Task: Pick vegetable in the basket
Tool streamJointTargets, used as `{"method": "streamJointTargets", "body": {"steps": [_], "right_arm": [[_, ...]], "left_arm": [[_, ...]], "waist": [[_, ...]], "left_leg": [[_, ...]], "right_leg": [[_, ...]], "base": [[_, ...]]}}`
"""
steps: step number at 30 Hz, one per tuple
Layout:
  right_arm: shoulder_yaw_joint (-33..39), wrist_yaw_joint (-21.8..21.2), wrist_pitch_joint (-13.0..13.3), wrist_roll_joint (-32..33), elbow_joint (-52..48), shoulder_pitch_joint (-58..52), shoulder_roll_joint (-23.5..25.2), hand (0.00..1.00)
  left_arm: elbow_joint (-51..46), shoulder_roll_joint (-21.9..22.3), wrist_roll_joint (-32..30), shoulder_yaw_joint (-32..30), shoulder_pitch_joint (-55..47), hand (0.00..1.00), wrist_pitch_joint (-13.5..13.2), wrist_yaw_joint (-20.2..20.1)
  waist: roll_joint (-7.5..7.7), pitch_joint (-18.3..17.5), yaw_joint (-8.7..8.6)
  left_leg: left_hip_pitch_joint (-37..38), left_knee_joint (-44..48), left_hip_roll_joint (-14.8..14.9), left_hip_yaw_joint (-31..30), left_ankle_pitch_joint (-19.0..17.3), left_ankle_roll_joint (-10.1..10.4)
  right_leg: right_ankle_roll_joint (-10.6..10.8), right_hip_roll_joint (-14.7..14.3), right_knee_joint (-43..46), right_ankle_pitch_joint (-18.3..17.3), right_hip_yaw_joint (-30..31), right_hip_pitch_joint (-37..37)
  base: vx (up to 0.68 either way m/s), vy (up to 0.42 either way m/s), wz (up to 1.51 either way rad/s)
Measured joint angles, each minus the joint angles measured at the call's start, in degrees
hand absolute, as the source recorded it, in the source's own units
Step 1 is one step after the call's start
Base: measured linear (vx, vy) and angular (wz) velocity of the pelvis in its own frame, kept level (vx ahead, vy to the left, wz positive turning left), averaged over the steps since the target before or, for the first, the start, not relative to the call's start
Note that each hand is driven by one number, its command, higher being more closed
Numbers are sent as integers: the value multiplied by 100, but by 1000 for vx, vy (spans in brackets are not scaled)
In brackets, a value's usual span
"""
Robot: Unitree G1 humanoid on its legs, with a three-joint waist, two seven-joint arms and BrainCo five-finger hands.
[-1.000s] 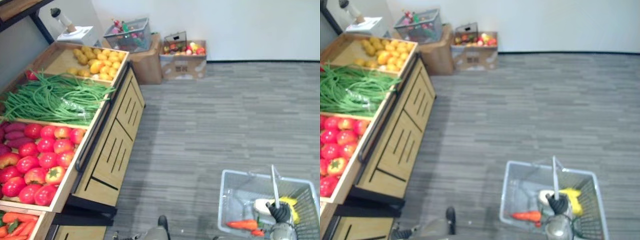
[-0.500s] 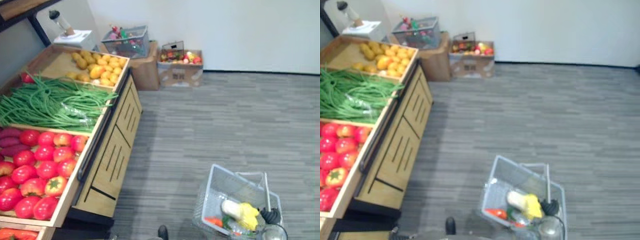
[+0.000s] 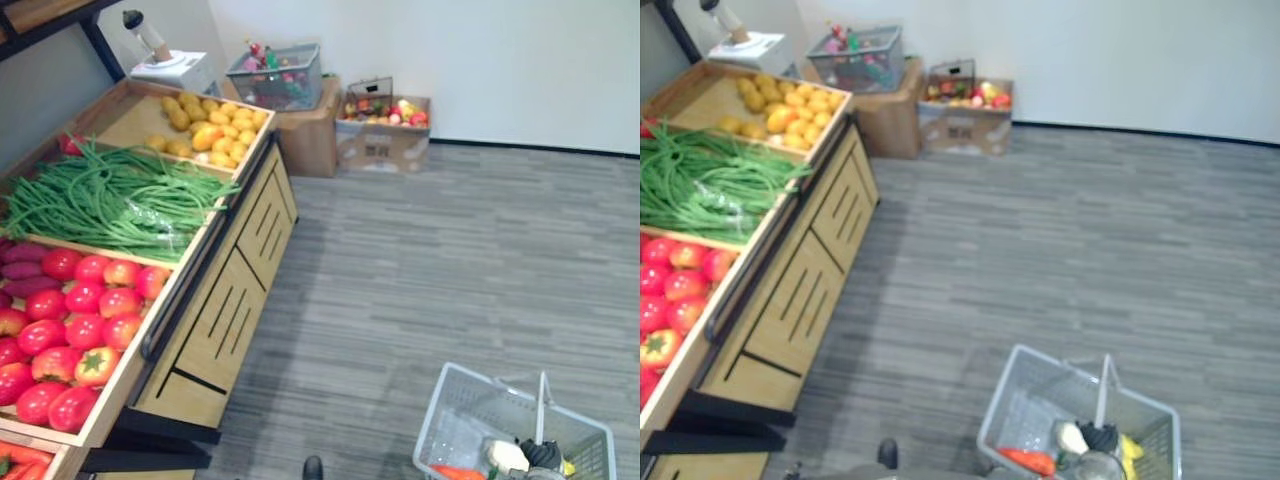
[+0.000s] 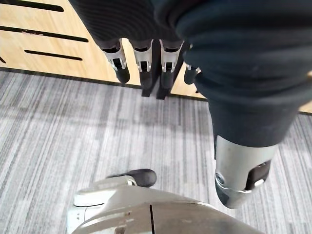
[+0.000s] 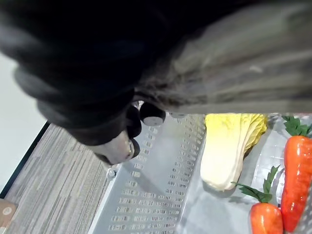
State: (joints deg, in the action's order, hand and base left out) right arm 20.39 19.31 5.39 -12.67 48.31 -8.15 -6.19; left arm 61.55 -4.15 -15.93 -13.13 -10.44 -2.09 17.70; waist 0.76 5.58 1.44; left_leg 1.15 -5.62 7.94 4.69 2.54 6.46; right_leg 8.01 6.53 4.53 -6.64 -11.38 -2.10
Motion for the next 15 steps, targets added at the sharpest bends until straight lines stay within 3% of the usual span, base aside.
{"method": "streamJointTargets", "body": {"steps": [4,7,10,15], "right_arm": [[20,-135,233,371,671,81,118,100],[369,-321,352,1008,1380,181,305,100],[610,-531,352,1711,1736,185,476,100],[850,-713,265,2016,1811,181,495,100]], "left_arm": [[5,-55,86,-33,0,0,-67,-26],[168,-53,445,-83,33,0,-163,-78],[355,-77,813,-69,70,0,-244,-205],[558,-117,899,-37,127,0,-280,-294]], "waist": [[143,-20,13],[197,-11,-1],[175,-16,-16],[166,-23,-64]], "left_leg": [[173,0,-91,177,-2,2],[196,-27,-161,255,-9,2],[213,-31,-202,251,-34,-37],[216,-32,-267,269,-43,-62]], "right_leg": [[0,73,-78,1,83,-142],[-14,132,-190,44,90,-209],[2,163,-258,78,64,-256],[9,221,-384,121,70,-305]], "base": [[29,13,-11],[-53,30,-5],[-82,30,7],[-80,38,0]]}}
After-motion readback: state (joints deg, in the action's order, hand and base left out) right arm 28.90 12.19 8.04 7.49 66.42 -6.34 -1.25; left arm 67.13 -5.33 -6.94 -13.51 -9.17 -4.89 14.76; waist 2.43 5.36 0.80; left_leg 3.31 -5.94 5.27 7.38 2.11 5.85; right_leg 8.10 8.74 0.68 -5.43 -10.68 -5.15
